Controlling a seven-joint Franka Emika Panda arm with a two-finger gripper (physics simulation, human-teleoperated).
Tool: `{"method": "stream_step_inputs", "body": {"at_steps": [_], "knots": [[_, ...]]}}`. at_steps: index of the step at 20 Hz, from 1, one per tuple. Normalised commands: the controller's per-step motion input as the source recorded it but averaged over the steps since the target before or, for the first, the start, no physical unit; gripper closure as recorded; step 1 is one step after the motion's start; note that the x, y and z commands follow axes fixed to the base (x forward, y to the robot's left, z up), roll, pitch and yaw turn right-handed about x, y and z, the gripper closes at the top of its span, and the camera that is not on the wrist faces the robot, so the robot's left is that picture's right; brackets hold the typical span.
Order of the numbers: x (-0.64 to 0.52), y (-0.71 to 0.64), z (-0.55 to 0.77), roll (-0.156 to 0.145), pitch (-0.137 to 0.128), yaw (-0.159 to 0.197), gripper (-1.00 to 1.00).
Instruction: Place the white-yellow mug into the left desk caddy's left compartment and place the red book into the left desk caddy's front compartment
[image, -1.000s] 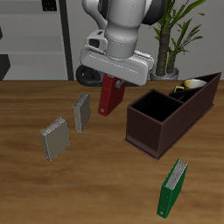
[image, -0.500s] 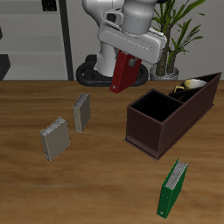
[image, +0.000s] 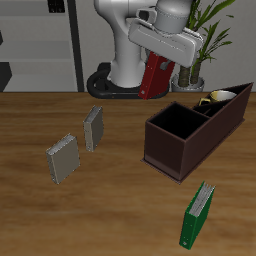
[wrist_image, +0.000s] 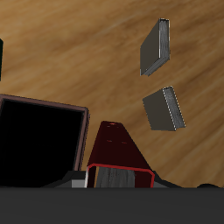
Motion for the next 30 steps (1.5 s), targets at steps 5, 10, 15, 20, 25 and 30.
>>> {"method": "stream_step_inputs", "body": {"at_steps": [5, 10, 15, 20, 25, 30], "knots": [[-0.25, 0.29, -0.11, -0.023, -0.035, -0.029, 1.0], [-0.36, 0.31, -0.08, 0.001, -0.047, -0.057, 1.0], [-0.26, 0.26, -0.09, -0.006, -0.019, -0.06, 1.0], [-0.28, 0.28, -0.07, 0.009, -0.039, -0.026, 1.0], [-0.29, 0.23, -0.01, 0.029, -0.014, -0.063, 1.0], [-0.03, 0.2, 0.01, 0.063, 0.023, -0.025, 1.0]]}}
